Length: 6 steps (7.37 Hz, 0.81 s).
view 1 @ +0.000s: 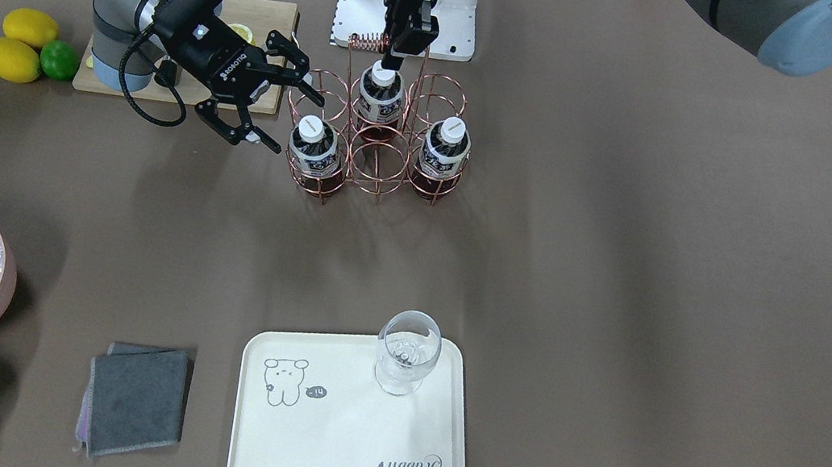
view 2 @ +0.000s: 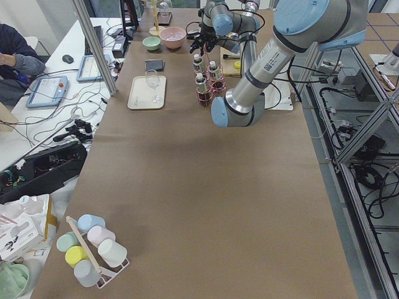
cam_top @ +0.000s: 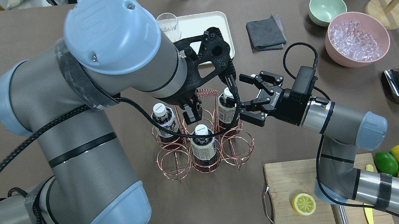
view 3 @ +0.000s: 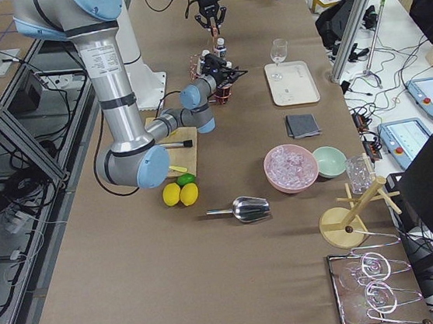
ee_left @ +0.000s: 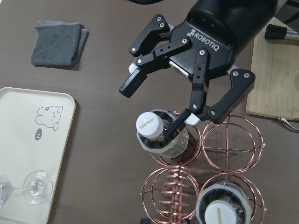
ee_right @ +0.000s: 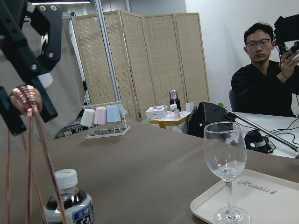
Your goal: Take tea from basket to plate
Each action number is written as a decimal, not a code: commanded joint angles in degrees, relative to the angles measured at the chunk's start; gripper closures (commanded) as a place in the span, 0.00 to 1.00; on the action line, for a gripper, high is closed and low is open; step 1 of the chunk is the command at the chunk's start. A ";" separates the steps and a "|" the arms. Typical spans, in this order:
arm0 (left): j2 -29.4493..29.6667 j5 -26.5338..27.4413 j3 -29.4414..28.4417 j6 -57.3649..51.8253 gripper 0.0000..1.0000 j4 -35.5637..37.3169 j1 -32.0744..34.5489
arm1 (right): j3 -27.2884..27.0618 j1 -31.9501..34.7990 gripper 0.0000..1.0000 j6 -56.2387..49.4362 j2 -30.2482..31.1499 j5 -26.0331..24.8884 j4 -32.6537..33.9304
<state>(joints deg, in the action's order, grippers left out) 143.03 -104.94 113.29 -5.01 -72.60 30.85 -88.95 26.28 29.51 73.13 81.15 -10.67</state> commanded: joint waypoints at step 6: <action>-0.03 0.00 0.01 0.09 1.00 -0.09 0.09 | 0.36 -0.79 0.29 0.73 -0.62 -0.29 2.31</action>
<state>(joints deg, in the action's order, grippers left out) 143.03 -104.94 113.29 -4.96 -72.68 30.93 -88.60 25.50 30.23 72.82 81.07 -9.10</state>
